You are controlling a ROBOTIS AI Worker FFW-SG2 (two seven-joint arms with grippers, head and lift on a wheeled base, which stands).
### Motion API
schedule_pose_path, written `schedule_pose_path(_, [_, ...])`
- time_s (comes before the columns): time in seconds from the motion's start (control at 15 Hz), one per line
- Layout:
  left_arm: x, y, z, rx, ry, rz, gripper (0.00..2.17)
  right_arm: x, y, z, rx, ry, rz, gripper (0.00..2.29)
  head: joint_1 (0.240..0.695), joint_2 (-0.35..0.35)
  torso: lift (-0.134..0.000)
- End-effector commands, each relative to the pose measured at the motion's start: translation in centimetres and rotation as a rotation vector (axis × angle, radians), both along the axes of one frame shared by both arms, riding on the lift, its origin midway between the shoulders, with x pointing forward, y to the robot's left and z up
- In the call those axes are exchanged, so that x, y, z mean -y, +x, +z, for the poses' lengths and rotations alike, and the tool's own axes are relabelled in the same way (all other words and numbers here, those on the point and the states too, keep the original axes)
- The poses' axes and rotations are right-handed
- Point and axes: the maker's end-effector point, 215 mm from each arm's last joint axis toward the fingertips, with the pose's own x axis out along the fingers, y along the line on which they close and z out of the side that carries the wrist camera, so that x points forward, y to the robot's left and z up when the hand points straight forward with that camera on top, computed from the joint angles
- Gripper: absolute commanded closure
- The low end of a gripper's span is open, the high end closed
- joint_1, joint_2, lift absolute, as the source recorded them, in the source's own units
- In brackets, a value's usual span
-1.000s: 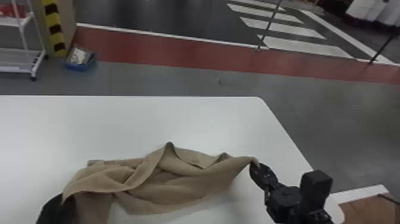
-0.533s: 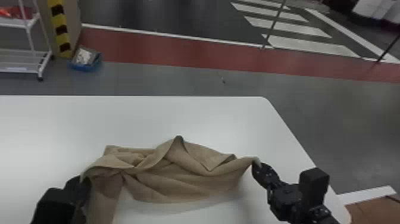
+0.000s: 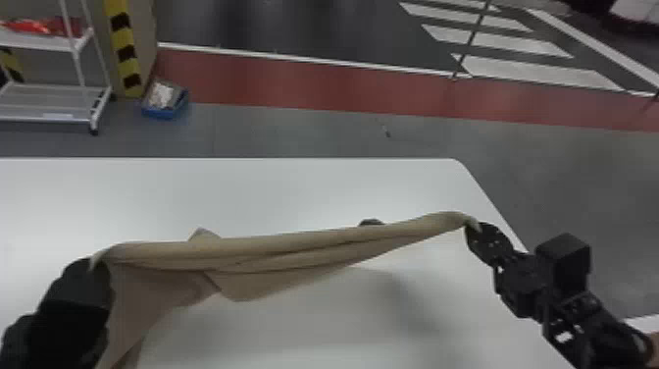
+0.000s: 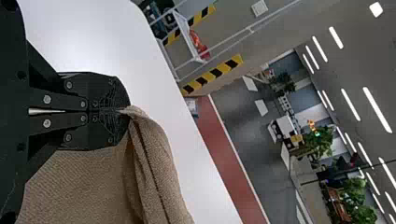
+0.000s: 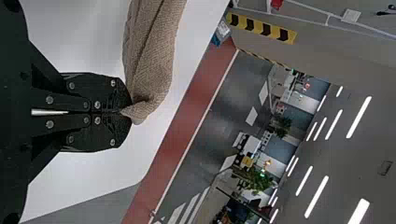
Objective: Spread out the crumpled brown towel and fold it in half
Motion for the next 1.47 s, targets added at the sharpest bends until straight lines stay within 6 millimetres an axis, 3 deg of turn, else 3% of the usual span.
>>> schedule_pose_path(0.0, [-0.8, -1.0, 1.2, 0.014, 0.048, 0.009, 1.75, -1.6, 0.6, 3.5, 0.064, -0.036, 0.075, 1.41, 0.695, -0.245, -0.124])
schedule_pose_path(0.07, [0.5, -1.3, 0.9, 0.003, 0.067, -0.029, 1.75, -4.1, 0.4, 3.7, 0.065, -0.070, 0.155, 1.41, 0.695, -0.236, -0.124])
schedule_pose_path(0.2, [3.8, -1.7, -1.5, -0.047, 0.094, -0.120, 1.75, -7.5, -0.1, 1.9, 0.026, -0.157, 0.258, 1.41, 0.695, -0.200, -0.124])
schedule_pose_path(0.33, [7.2, -2.2, -4.3, -0.123, 0.122, -0.212, 1.75, -9.2, -0.9, -1.4, -0.067, -0.236, 0.340, 1.41, 0.695, -0.197, -0.124])
schedule_pose_path(0.47, [8.3, -2.8, -6.3, -0.177, 0.185, -0.230, 1.73, -9.5, -1.9, -2.8, -0.113, -0.275, 0.376, 1.41, 0.695, -0.209, -0.124])
schedule_pose_path(0.6, [8.9, -3.1, -6.7, -0.176, 0.213, -0.230, 1.26, -8.3, -2.1, -3.7, -0.141, -0.319, 0.356, 1.41, 0.695, -0.229, -0.124])
schedule_pose_path(0.67, [9.0, -3.1, -6.7, -0.175, 0.214, -0.231, 0.57, -7.3, -2.2, -4.2, -0.152, -0.320, 0.339, 1.41, 0.695, -0.237, -0.124])
schedule_pose_path(0.73, [8.8, -3.3, -6.8, -0.172, 0.221, -0.223, 0.18, -6.6, -2.2, -4.5, -0.158, -0.320, 0.325, 1.41, 0.695, -0.246, -0.124])
schedule_pose_path(0.8, [8.5, -3.4, -6.5, -0.156, 0.231, -0.198, 0.00, -5.7, -2.3, -4.7, -0.165, -0.322, 0.311, 1.41, 0.695, -0.257, -0.124])
schedule_pose_path(1.07, [5.1, -4.7, -4.5, -0.086, 0.294, -0.090, 0.00, -2.3, -2.7, -5.4, -0.187, -0.315, 0.249, 1.41, 0.695, -0.289, -0.124])
schedule_pose_path(1.4, [3.0, -4.7, -5.7, -0.091, 0.223, -0.067, 0.01, -0.6, -2.2, -5.5, -0.189, -0.307, 0.212, 1.41, 0.695, -0.296, -0.124])
